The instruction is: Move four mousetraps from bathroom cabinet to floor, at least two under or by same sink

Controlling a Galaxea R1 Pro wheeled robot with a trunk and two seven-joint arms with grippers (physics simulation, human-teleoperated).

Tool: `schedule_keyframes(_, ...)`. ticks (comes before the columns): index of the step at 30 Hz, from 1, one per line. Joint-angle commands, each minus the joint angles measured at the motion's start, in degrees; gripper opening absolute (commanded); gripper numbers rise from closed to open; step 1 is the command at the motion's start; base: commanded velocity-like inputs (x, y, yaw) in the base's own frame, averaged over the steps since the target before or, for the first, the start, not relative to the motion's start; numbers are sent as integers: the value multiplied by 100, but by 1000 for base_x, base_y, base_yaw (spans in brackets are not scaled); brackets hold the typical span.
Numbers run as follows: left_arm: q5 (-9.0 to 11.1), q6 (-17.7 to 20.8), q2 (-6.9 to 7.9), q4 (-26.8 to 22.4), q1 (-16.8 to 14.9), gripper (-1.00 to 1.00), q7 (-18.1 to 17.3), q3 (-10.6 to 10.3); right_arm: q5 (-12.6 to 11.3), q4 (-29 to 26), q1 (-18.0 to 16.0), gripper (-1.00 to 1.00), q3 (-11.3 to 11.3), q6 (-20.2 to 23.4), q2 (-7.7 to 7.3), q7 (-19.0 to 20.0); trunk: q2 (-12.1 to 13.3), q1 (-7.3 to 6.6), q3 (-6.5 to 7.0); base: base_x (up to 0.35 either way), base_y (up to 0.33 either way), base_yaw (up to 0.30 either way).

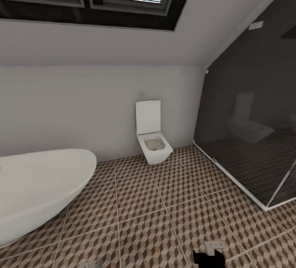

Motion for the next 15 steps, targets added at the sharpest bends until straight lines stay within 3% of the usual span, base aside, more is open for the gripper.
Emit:
schedule_keyframes(1, 57, 31, -3, -15, 1, 100, 12, 12, 24, 7, -5, 100, -3, -18, 1, -15, 38, -23, 12, 0, 0, -264)
schedule_keyframes(15, 56, 24, -3, -15, 1, 100, 12, 11, 21, 7, -5, 100, -5, -17, 0, -15, 600, -330, 264, 0, 0, -284)
